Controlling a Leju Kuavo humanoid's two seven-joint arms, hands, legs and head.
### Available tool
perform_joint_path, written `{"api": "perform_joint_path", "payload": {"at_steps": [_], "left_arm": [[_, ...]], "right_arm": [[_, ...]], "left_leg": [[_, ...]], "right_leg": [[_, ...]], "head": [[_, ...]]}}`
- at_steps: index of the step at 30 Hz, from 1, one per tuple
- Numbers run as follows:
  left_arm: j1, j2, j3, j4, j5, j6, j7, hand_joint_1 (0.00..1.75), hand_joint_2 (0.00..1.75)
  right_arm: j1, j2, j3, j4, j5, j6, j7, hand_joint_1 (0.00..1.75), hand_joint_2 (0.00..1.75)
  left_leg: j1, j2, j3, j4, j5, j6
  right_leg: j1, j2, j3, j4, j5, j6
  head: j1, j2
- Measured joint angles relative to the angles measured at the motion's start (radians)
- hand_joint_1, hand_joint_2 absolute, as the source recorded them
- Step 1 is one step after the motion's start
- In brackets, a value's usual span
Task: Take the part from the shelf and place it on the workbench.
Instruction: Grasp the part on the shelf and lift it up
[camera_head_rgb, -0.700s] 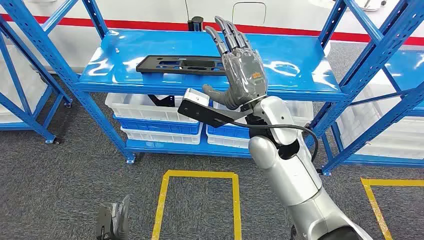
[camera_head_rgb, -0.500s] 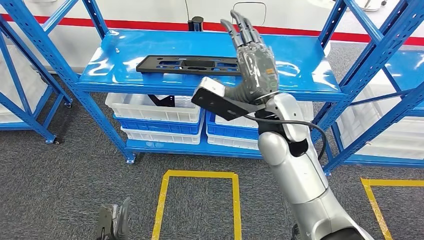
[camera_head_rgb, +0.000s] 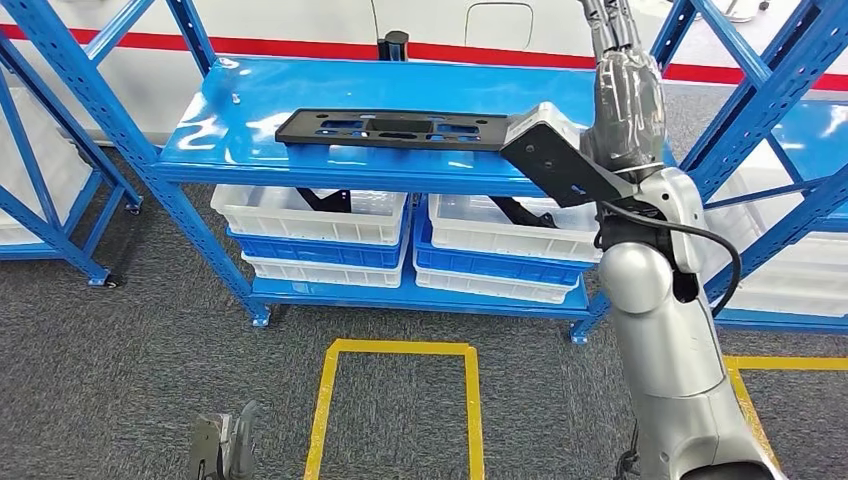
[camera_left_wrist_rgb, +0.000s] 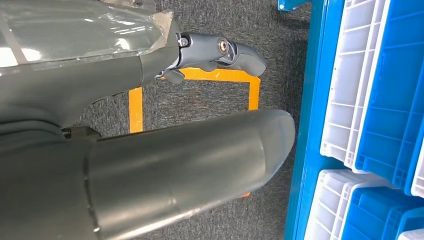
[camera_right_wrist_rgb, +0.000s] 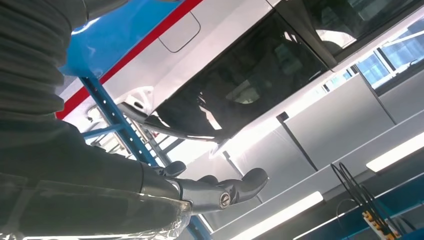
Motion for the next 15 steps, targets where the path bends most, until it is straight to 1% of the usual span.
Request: {"api": "perform_joint_path", "payload": {"at_steps": [1, 2, 3, 5, 6, 7, 8, 9, 10, 11, 12, 14, 15], "left_arm": [[-0.001, 0.0, 0.0, 0.0, 0.0, 0.0, 0.0, 0.0, 0.0], [-0.002, -0.001, 0.001, 0.0, 0.0, 0.0, 0.0, 0.0, 0.0], [-0.003, -0.002, 0.001, 0.0, 0.0, 0.001, 0.0, 0.0, 0.0], [-0.004, -0.003, 0.002, 0.0, 0.003, 0.006, -0.001, 0.0, 0.0], [-0.004, -0.004, 0.003, 0.001, 0.005, 0.009, -0.002, 0.0, 0.0], [-0.004, -0.004, 0.003, 0.002, 0.008, 0.013, -0.003, 0.0, 0.0], [-0.004, -0.004, 0.003, 0.003, 0.013, 0.016, -0.004, 0.0, 0.0], [-0.004, -0.004, 0.004, 0.004, 0.016, 0.017, -0.005, 0.0, 0.0], [-0.005, -0.004, 0.004, 0.005, 0.019, 0.018, -0.005, 0.0, 0.0], [-0.006, -0.003, 0.004, 0.006, 0.021, 0.018, -0.005, 0.0, 0.0], [-0.007, -0.003, 0.004, 0.007, 0.022, 0.018, -0.006, 0.0, 0.0], [-0.01, -0.003, 0.004, 0.009, 0.027, 0.018, -0.007, 0.0, 0.0], [-0.012, -0.002, 0.004, 0.011, 0.031, 0.018, -0.008, 0.0, 0.0]], "right_arm": [[-0.001, -0.009, -0.005, -0.003, -0.007, -0.004, -0.003, 0.0, 1.75], [-0.004, -0.018, -0.011, -0.005, -0.016, -0.008, -0.008, 0.0, 1.75], [-0.006, -0.028, -0.016, -0.006, -0.026, -0.012, -0.014, 0.0, 1.75], [-0.01, -0.049, -0.024, -0.005, -0.044, -0.017, -0.026, 0.0, 1.75], [-0.009, -0.058, -0.026, -0.004, -0.05, -0.018, -0.03, 0.0, 1.75], [-0.009, -0.067, -0.027, -0.002, -0.056, -0.02, -0.033, 0.0, 1.75], [-0.009, -0.074, -0.027, -0.001, -0.062, -0.022, -0.034, 0.0, 1.75], [-0.009, -0.08, -0.027, 0.001, -0.066, -0.026, -0.035, 0.0, 1.75], [-0.01, -0.085, -0.027, 0.003, -0.069, -0.029, -0.035, 0.0, 1.75], [-0.011, -0.09, -0.026, 0.005, -0.071, -0.033, -0.036, 0.0, 1.75], [-0.01, -0.094, -0.026, 0.007, -0.073, -0.036, -0.036, 0.0, 1.75], [-0.01, -0.104, -0.025, 0.012, -0.078, -0.045, -0.037, 0.0, 1.75], [-0.01, -0.109, -0.025, 0.013, -0.082, -0.05, -0.036, 0.0, 1.75]], "left_leg": [[0.003, 0.0, 0.004, -0.004, -0.001, 0.006], [0.005, 0.0, 0.01, -0.006, 0.0, 0.011], [0.007, 0.0, 0.013, -0.008, -0.001, 0.014], [0.007, 0.0, 0.016, -0.008, -0.006, 0.017], [0.007, -0.001, 0.02, -0.008, -0.011, 0.017], [0.007, -0.001, 0.026, -0.008, -0.017, 0.015], [0.007, -0.002, 0.036, -0.008, -0.024, 0.011], [0.009, -0.002, 0.047, -0.008, -0.033, 0.007], [0.01, -0.001, 0.057, -0.008, -0.043, 0.001], [0.01, -0.001, 0.065, -0.008, -0.053, -0.006], [0.01, 0.0, 0.07, -0.008, -0.061, -0.013], [0.009, 0.003, 0.08, -0.008, -0.07, -0.028], [0.01, 0.004, 0.077, 0.002, -0.069, -0.033]], "right_leg": [[0.0, 0.0, -0.009, 0.019, -0.005, 0.002], [0.0, 0.0, -0.03, 0.054, -0.017, 0.0], [0.0, 0.001, -0.065, 0.112, -0.037, -0.004], [0.003, 0.003, -0.155, 0.256, -0.077, -0.009], [0.004, 0.003, -0.193, 0.303, -0.084, -0.007], [0.005, 0.004, -0.213, 0.313, -0.074, -0.003], [0.004, 0.004, -0.213, 0.283, -0.047, 0.006], [0.003, 0.002, -0.195, 0.216, -0.003, 0.016], [0.003, 0.0, -0.172, 0.143, 0.038, 0.023], [0.004, -0.004, -0.153, 0.083, 0.058, 0.019], [0.009, -0.008, -0.138, 0.046, 0.068, 0.007], [0.016, -0.009, -0.127, 0.034, 0.049, -0.029], [0.014, -0.006, -0.116, 0.034, 0.048, -0.039]], "head": [[0.001, 0.0], [0.003, 0.0], [0.004, 0.0], [0.007, 0.0], [0.007, 0.0], [0.007, 0.0], [0.007, 0.0], [0.007, 0.0], [0.008, 0.0], [0.008, 0.0], [0.007, 0.0], [0.005, 0.0], [0.003, 0.0]]}}
